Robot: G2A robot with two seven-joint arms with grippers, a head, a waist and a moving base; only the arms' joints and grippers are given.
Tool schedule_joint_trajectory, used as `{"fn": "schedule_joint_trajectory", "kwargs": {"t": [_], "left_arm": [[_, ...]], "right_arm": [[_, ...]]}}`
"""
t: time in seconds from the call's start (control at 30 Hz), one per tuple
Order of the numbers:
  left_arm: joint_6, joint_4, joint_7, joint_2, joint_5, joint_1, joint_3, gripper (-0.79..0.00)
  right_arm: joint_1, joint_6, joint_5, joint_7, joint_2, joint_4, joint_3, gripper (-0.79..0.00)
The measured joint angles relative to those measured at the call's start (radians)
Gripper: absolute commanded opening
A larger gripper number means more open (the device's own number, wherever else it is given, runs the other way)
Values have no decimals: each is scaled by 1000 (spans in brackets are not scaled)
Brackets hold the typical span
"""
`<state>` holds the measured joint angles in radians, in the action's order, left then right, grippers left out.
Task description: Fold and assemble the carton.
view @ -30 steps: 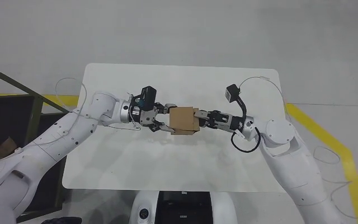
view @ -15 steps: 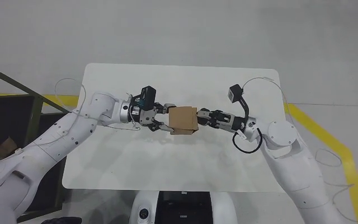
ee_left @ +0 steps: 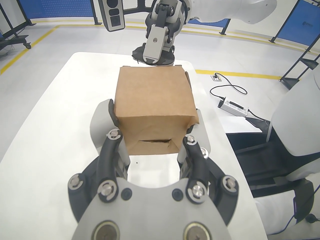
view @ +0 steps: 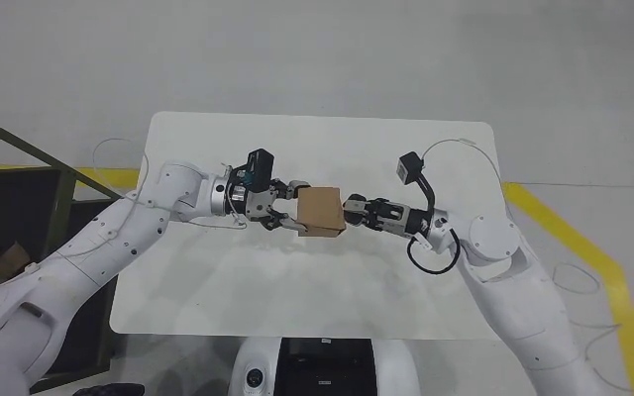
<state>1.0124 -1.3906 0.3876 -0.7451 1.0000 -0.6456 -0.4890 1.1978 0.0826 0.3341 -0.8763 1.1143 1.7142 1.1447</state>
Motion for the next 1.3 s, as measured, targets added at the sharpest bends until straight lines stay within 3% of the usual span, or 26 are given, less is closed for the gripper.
{"fn": "schedule_joint_trajectory", "kwargs": {"t": [0.47,0.83,1.07,1.3], "left_arm": [[0,5,8,3,3,-21,-30,-548],[0,16,5,-3,-3,-41,-32,-539],[0,88,-18,-41,-17,-59,28,-520],[-46,154,-74,-100,51,-72,71,-465]], "right_arm": [[22,6,-9,10,-10,7,46,-785],[15,4,-6,18,-6,4,17,-785],[61,11,-39,29,-25,23,111,-785],[125,19,-55,23,-38,67,166,-785]]}}
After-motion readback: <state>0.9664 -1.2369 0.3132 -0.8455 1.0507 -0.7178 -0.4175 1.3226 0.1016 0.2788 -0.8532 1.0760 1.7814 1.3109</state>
